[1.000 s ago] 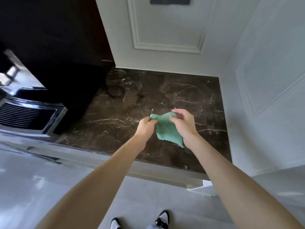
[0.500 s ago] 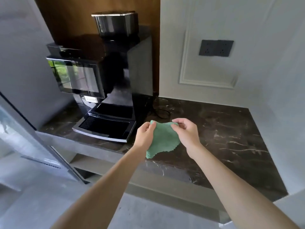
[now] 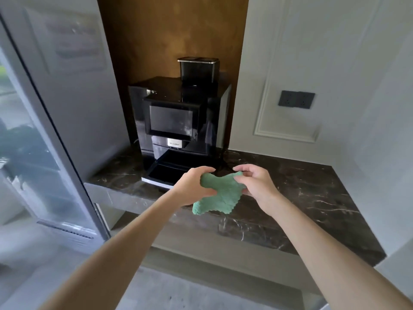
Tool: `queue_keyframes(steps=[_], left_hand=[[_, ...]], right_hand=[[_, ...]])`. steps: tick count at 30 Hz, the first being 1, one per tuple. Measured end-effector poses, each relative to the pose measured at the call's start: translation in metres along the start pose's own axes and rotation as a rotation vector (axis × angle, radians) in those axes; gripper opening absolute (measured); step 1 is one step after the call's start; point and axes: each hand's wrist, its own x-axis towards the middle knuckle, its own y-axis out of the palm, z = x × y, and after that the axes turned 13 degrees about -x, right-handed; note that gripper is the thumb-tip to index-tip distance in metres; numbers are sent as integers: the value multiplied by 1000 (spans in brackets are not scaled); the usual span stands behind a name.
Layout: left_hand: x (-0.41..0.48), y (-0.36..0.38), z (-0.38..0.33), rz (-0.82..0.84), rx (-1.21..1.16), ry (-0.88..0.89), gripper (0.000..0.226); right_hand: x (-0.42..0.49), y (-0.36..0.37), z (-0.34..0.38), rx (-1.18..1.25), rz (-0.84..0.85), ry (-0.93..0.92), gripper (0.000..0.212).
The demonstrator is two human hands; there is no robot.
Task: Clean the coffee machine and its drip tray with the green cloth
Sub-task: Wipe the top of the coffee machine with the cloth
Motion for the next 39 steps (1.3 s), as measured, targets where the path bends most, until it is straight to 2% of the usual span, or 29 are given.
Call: queue_keyframes(steps=[2, 4, 7, 9, 11, 13, 17, 25, 29, 35, 39], left_hand=[[-17, -15, -6, -26, 131, 84, 42], [-35, -27, -9, -67, 224, 154, 23], [-54, -41, -10, -168, 271, 228, 23], [-69, -50, -10, -212, 235, 262, 24], [-87, -62, -12, -208, 115, 195, 25], [-101, -74, -15, -193, -8, 134, 22], [-117, -105, -17, -193, -94, 171, 9], [-104, -172, 15, -384, -105, 324, 6], [-78, -224, 23, -432, -92, 370, 8], [-33, -302, 16, -406, -110, 385, 23], [0, -343, -6, -342, -280, 386, 18]], right_hand=[[-14, 5, 12, -57, -10, -62, 20], [-30, 10, 25, -113, -32, -130, 18], [-49, 17, 41, -143, -44, -229, 14], [-62, 24, 51, -118, 17, -270, 11], [-76, 33, 58, -86, 109, -276, 11], [-86, 45, 63, -88, 200, -282, 15], [-102, 76, 79, -216, 310, -325, 29], [-71, 139, 138, -163, 225, -404, 6], [-42, 181, 174, -229, 91, -487, 1], [-12, 228, 235, -230, -75, -581, 8], [14, 231, 273, -107, -176, -522, 12]])
